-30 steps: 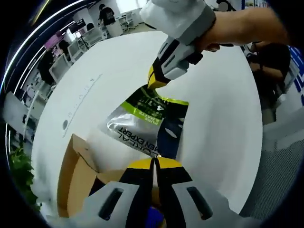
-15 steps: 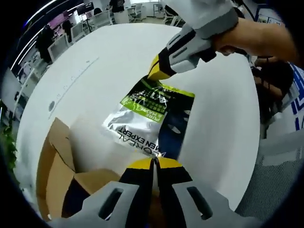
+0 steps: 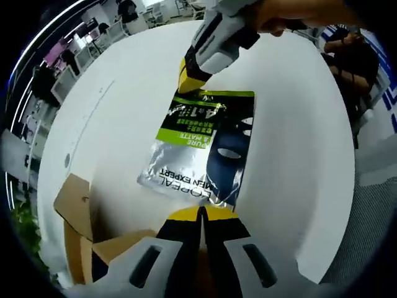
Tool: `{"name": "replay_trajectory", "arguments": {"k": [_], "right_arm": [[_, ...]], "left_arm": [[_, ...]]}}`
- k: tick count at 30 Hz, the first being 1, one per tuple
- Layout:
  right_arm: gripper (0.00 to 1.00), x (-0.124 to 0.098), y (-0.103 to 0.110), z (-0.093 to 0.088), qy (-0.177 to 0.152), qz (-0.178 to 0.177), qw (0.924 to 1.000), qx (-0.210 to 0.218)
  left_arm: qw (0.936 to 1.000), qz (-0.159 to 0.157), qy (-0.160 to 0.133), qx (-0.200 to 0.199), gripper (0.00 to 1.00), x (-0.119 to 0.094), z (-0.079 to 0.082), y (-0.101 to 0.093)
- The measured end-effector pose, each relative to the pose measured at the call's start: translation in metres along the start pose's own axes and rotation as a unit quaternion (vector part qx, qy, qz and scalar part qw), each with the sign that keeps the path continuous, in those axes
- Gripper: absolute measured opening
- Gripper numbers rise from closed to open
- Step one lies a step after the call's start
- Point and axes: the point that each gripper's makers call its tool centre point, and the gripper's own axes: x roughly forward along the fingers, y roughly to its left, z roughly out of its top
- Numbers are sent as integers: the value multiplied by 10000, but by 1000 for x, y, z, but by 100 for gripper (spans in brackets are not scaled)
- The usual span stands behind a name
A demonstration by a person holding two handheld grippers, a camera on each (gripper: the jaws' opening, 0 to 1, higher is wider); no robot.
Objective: Operate the shoe box by opening the lid, removing the specified soft item, and placing it in the target area until the item is outside and the box remains undamaged.
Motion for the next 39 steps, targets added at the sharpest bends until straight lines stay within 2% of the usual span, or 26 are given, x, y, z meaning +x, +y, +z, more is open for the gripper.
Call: {"name": "replay_trajectory", "arguments": {"k": [4,12,14,17,25,29,33,39], "right_arm": [[0,1,-2,-1,15,-53,10000,12],[0,3,-5,-3,60,-234,9991,359],[0,2,-4,-4,65,-256,9989,395],[0,2,-4,-4,58,-236,9995,216],[0,0,-3,-6,101,-243,9993,283],[6,-1,-2,-6,90,-210,9995,239],[12,-6,-1,-5,60,-215,9996,148],[20,-14,0,-1,-5,-185,9998,112]], "left_arm": [[10000,29,-23,17,0,-1,1,3],[9992,140,-351,-149,0,-12,8,9],[9985,111,-456,-283,0,-15,11,10],[9971,44,-581,-483,0,-19,13,11],[9905,-141,-973,-966,3,-34,24,10],[9852,-294,-1124,-1256,5,-41,27,8],[9848,-257,-1164,-1265,7,-47,26,11],[9804,-255,-1316,-1442,11,-60,26,16]]}}
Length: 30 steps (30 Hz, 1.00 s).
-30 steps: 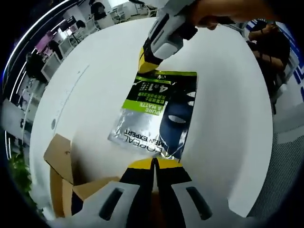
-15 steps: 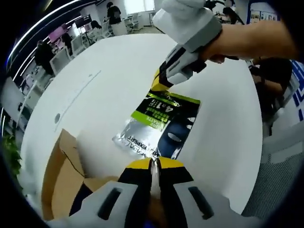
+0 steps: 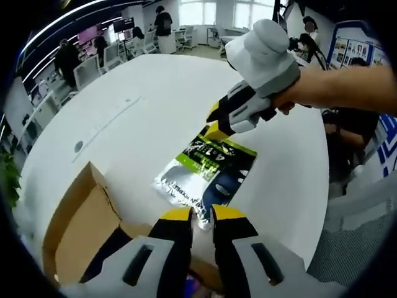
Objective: Operate the shoe box by opening the lid, removing the specified soft item, and placing it in the target area until the item is outside and the box remains undamaged.
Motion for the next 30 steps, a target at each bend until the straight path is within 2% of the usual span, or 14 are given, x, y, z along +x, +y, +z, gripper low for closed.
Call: {"name": "replay_trajectory", "arguments": {"k": [7,8,12,23,30], "right_arm": [[27,-11,11,4,-86,177,9998,14],[28,-13,13,4,-97,210,9997,14],[34,-22,21,5,-155,279,9995,-24],[40,-49,41,18,-426,496,9978,-92],[41,-61,60,27,-531,695,9961,-89]], "left_arm": [[9996,14,-132,-268,15,-16,-1,5],[9990,3,-187,-406,16,-19,-1,4],[9988,-2,-199,-444,19,-29,-5,5],[9963,241,-457,-686,25,-58,-12,21],[9932,433,-561,-920,26,-76,-24,36]]}}
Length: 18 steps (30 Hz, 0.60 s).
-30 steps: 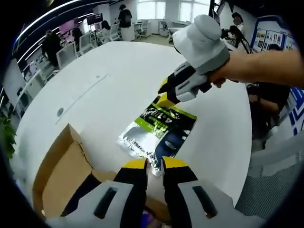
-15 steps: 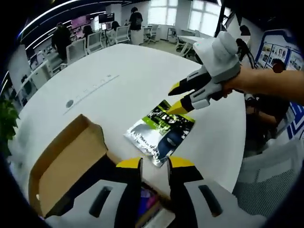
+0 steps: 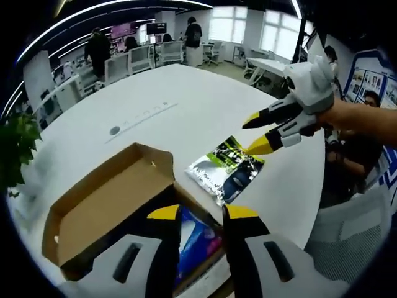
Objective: Operate the shoe box by opening the lid, removing the specified soft item, and placing it in the target area until the item is outside and the box remains undamaged.
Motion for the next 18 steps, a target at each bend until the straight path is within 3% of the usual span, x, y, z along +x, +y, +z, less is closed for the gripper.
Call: {"name": "replay_trajectory", "arguments": {"k": [18], "right_arm": [[46,0,74,25,-118,818,9958,-400]], "left_arm": [[9967,532,-243,-567,36,-60,-38,49]]}}
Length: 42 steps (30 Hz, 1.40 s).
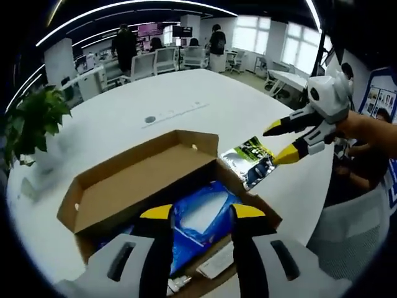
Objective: Operate the shoe box by opening the lid, removing the specified soft item, and placing it in the target area until the item is outside and the box remains undamaged.
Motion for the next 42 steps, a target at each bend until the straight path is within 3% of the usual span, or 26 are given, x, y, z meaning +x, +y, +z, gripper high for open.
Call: {"name": "replay_trajectory", "arguments": {"k": [8,21,42], "right_arm": [[46,7,22,10,-63,244,9996,-126],[45,18,50,22,-143,543,9983,-181],[41,59,110,36,-90,1097,9935,-304]], "left_arm": [[9991,361,-42,-233,37,-25,-17,28],[9943,877,32,-603,37,-63,-64,72],[9840,1390,297,-1071,36,-81,-122,113]]}}
